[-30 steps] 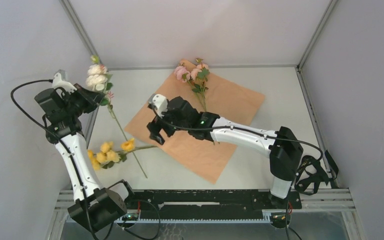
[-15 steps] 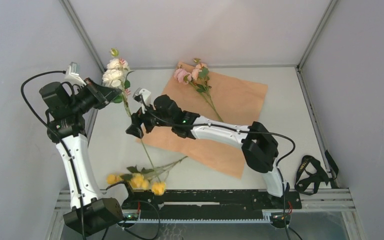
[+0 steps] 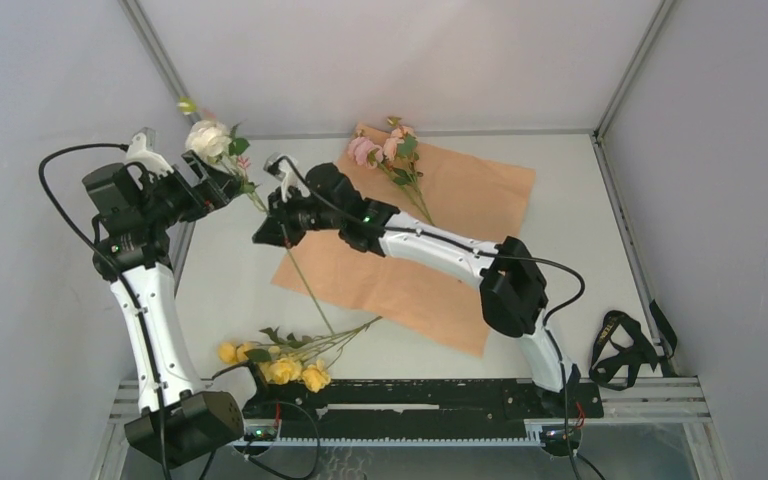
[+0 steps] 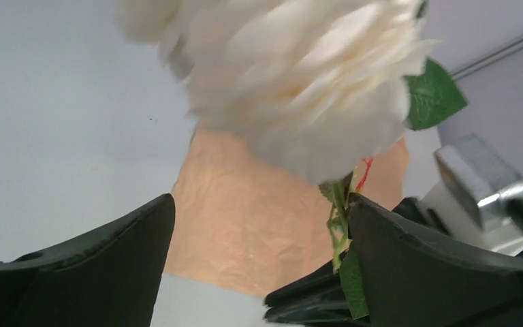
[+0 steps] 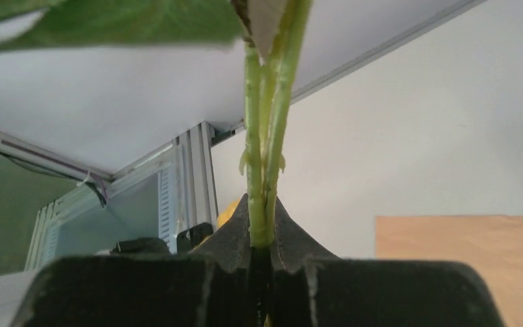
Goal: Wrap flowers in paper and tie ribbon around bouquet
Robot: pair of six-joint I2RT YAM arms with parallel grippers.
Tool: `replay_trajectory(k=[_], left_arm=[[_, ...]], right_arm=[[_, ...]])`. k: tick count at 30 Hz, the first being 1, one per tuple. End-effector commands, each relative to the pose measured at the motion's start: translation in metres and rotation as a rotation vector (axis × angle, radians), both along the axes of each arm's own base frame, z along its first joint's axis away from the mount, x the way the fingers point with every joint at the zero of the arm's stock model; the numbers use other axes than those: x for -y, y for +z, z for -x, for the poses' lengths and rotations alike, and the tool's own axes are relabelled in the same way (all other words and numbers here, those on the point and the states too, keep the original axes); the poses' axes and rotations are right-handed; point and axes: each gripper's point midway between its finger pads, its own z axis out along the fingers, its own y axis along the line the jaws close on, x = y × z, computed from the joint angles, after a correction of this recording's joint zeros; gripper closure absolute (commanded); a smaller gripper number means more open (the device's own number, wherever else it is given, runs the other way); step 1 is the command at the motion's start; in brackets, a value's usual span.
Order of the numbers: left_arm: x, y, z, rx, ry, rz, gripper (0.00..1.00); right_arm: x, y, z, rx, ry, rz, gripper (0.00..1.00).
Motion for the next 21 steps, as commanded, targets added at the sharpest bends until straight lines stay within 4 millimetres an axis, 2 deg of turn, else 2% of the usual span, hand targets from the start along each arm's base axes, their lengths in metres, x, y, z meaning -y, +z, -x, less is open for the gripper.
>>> replay_trajectory(k=[1,3,4,8,11,13,17,18,19,21], left_arm=[[-0.034,-0.03,0.004,-0.115,0.093,-0.129,0.0],[-0.044,-0.043,0.004,-0.159,0.106,-0.137,0.0],[-0.048,-0.05,0.004,-0.18,0.11,-0.15,0.0],[-0.061,-0.084,0.006,-0.262,0.115,-0.213,0.0],[-0.068,-0.105,0.008,-0.299,0.133,-0.239,0.0],[-0.07,-0.116,0.008,-0.321,0.139,-0.239,0.0],[-0.07,-0.133,0.011,-0.357,0.128,-0.235,0.0],[-0.071,-0.137,0.012,-0.366,0.12,-0.246,0.0],[-0.071,-0.141,0.013,-0.376,0.118,-0.249,0.0],[-0.071,-0.146,0.014,-0.387,0.113,-0.257,0.0]], right_arm=[[0.047,0.106,-0.041,0.115,-0.026,-0.112,1.0],[0.08,0.097,-0.062,0.119,-0.051,0.002,1.0],[0.097,0.083,-0.072,0.118,-0.069,0.078,1.0],[0.184,0.0,-0.121,0.089,-0.27,0.452,1.0],[0.241,-0.05,-0.155,0.074,-0.422,0.652,1.0],[0.263,-0.073,-0.173,0.046,-0.49,0.708,1.0],[0.29,-0.121,-0.2,0.017,-0.559,0.832,1.0],[0.299,-0.13,-0.208,0.017,-0.595,0.877,0.95],[0.305,-0.139,-0.212,0.011,-0.613,0.913,0.81],[0.314,-0.147,-0.214,0.014,-0.638,0.985,0.44]])
